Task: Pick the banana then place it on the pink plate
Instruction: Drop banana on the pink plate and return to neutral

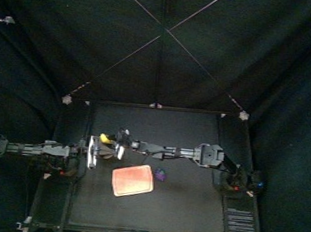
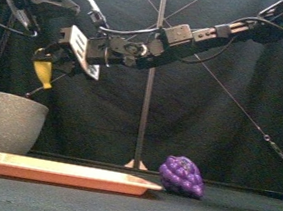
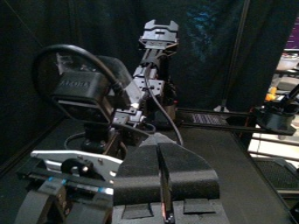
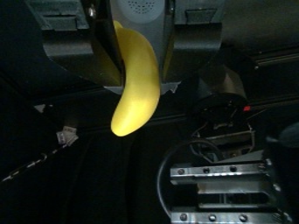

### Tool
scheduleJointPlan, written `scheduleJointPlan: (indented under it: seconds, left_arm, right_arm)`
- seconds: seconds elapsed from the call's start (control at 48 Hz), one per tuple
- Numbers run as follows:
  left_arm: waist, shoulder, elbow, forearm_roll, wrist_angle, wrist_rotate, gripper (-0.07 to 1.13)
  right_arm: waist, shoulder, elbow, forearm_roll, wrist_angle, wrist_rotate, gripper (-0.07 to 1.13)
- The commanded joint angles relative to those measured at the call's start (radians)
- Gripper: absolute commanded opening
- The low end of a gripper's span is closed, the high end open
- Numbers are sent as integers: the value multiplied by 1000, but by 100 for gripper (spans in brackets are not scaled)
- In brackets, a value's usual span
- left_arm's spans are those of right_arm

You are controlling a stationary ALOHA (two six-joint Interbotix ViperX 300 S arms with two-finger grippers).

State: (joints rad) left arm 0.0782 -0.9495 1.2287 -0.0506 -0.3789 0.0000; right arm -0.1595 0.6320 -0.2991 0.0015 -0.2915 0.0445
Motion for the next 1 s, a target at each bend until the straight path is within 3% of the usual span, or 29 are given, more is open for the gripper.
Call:
scheduleJointPlan:
  seconds: [0.021,0.25,0.5,0.688,1.0]
  left_arm:
    - [2,3,-23,2,-9,2,4]
    - [3,3,-18,2,-9,2,4]
    - [0,3,0,0,-9,0,4]
    - [-5,3,18,-2,-9,-3,4]
    - [2,3,52,-37,-9,-3,4]
  right_arm:
    - [11,-6,-80,5,55,-2,69]
    - [25,51,-158,6,170,-2,94]
    - [25,11,-103,6,193,-5,95]
    - [26,-124,127,-2,133,-6,95]
    - [52,-400,591,-2,-196,-9,95]
